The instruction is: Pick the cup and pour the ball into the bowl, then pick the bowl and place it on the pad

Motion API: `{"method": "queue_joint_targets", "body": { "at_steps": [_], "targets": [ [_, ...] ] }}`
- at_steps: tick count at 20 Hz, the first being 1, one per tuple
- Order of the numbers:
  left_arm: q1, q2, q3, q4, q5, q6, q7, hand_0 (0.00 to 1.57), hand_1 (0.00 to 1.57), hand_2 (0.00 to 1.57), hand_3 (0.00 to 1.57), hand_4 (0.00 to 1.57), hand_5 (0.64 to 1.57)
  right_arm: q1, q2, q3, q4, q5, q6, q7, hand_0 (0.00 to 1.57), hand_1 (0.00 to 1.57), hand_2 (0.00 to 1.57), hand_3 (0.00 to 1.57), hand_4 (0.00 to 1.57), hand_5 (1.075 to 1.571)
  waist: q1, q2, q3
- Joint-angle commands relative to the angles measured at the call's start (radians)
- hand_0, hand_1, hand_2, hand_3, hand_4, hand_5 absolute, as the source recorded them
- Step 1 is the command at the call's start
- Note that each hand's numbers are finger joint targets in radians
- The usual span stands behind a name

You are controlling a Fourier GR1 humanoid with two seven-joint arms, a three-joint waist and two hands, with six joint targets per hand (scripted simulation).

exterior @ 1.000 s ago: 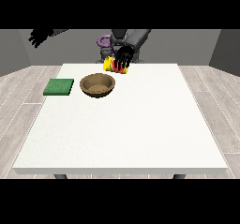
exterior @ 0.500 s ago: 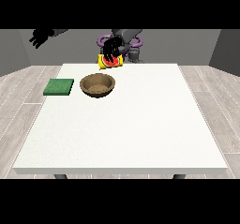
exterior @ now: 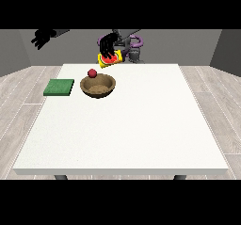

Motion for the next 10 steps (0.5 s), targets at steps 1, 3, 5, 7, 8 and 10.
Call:
{"method": "queue_joint_targets", "body": {
  "at_steps": [1,3,5,7,8,10],
  "targets": [
    [0.010,0.000,0.031,-0.098,-0.005,-0.004,-0.005,0.00,0.00,1.10,1.54,1.11,1.571,0.010,-0.015,-0.027,0.039,0.016,-0.022,-0.048,0.00,0.00,0.00,0.14,0.73,1.546,0.073,0.006,-0.0004],
    [0.057,0.042,0.095,-0.142,0.053,0.123,-0.022,0.32,0.32,1.50,1.54,1.11,1.570,0.023,-0.028,-0.052,0.047,0.000,-0.048,-0.009,0.00,0.00,0.00,0.14,0.73,1.546,0.126,-0.033,-0.0012],
    [0.070,0.082,0.208,-0.194,0.175,0.199,-0.106,0.80,0.80,1.57,1.56,1.17,1.561,0.007,-0.016,-0.046,0.026,0.016,-0.086,-0.013,0.00,0.00,0.00,0.14,0.73,1.546,0.156,-0.006,-0.0032],
    [0.104,0.116,0.309,-0.266,0.296,0.251,-0.179,1.04,1.04,1.51,1.15,1.32,1.562,0.044,-0.028,-0.065,0.044,0.017,-0.085,-0.025,0.00,0.00,0.00,0.18,0.74,1.553,0.202,-0.016,-0.0049],
    [0.117,0.109,0.371,-0.279,0.371,0.249,-0.197,0.95,0.95,1.37,1.08,1.30,1.556,0.035,-0.003,-0.048,0.013,0.021,-0.103,-0.020,0.00,0.00,0.00,0.11,0.74,1.551,0.193,-0.033,-0.0071],
    [0.097,0.098,0.495,-0.350,0.510,0.268,-0.232,0.64,0.64,0.94,0.67,1.28,1.545,0.027,0.011,-0.049,0.024,0.032,-0.133,-0.027,0.00,0.00,0.00,0.13,0.78,1.559,0.240,-0.015,-0.0107]
  ]
}}
